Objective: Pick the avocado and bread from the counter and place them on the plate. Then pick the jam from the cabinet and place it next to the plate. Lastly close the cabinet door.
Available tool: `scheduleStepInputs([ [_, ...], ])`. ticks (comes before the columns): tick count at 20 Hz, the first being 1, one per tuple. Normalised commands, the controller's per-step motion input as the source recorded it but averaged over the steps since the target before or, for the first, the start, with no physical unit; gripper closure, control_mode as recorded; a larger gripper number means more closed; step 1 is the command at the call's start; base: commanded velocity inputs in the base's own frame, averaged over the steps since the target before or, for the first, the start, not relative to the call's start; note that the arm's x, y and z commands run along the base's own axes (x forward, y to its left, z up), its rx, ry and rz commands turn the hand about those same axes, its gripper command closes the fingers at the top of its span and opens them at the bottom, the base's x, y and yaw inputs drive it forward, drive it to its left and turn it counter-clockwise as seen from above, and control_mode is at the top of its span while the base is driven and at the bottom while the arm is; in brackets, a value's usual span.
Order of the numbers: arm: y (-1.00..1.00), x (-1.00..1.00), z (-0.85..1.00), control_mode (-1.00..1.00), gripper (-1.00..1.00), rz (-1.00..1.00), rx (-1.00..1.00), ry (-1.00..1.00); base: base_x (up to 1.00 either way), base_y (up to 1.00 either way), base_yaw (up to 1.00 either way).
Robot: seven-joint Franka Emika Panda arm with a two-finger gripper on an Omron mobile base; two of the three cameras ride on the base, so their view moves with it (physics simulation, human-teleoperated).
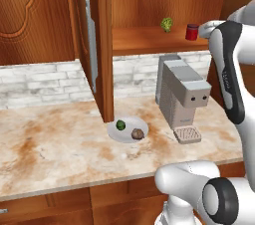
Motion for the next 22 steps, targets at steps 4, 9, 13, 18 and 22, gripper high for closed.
scheduleStepInputs([
  [4, -0.03, 0.21, 0.00, -1.00, -1.00, 0.00, 0.00, 0.00, 0.00, 0.00, 0.00],
  [9, -0.08, 0.29, 0.00, -1.00, -1.00, 0.00, 0.00, 0.00, 0.00, 0.00, 0.00],
  [13, -0.10, 0.34, 0.00, -1.00, -1.00, 0.00, 0.00, 0.00, 0.00, 0.00, 0.00],
  [18, -0.10, 0.28, 0.00, -1.00, -1.00, 0.01, 0.00, 0.01, 0.00, 0.00, 0.00],
  [22, 0.00, 0.29, 0.00, -1.00, -1.00, 0.05, -0.04, 0.06, 0.00, 0.00, 0.00],
])
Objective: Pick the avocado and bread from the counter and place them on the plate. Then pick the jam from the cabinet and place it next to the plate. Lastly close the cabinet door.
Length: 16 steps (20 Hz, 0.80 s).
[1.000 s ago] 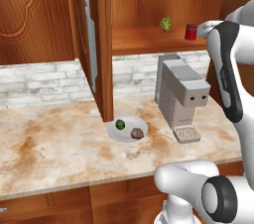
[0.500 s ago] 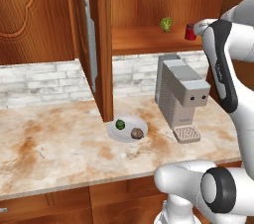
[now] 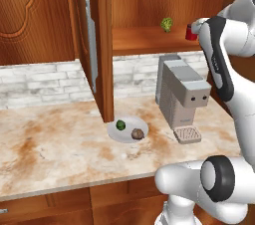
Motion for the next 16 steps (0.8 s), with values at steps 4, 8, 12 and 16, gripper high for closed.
scheduleStepInputs([
  [4, 0.00, 0.28, 0.00, -1.00, -1.00, 0.06, -0.04, 0.11, 0.00, 0.00, 0.00],
  [8, 0.00, 0.26, 0.00, -1.00, -1.00, 0.06, -0.03, 0.11, 0.00, 0.00, 0.00],
  [12, -0.03, 0.16, 0.00, -1.00, -1.00, 0.04, -0.01, 0.04, 0.00, 0.00, 0.00],
  [16, -0.06, 0.08, -0.01, -1.00, -1.00, 0.01, 0.00, 0.00, 0.00, 0.00, 0.00],
])
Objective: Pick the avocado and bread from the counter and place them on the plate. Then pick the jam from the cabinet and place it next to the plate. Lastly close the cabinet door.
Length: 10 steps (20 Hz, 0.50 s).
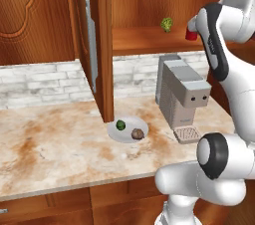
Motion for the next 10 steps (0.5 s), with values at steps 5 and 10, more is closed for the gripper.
scheduleStepInputs([
  [5, -0.02, 0.07, -0.11, -1.00, -1.00, 0.00, -0.02, 0.00, 0.00, 0.00, 0.00],
  [10, 0.00, 0.15, -0.13, -1.00, -1.00, 0.00, -0.02, 0.00, 0.00, 0.00, 0.00],
])
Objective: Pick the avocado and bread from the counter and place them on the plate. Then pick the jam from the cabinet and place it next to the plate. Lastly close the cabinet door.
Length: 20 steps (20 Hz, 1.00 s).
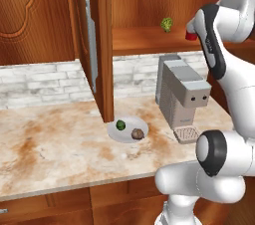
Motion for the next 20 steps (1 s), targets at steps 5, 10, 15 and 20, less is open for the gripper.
scheduleStepInputs([
  [5, -0.03, 0.21, -0.11, -1.00, -1.00, 0.00, -0.02, 0.00, 0.00, 0.00, 0.00],
  [10, -0.06, 0.30, -0.03, -1.00, -1.00, 0.01, 0.00, 0.03, 0.00, 0.00, 0.00],
  [15, -0.07, 0.31, 0.00, -1.00, -1.00, 0.00, 0.00, 0.02, 0.00, 0.00, 0.00],
  [20, -0.09, 0.27, -0.01, -1.00, -1.00, 0.00, 0.00, 0.04, 0.00, 0.00, 0.00],
])
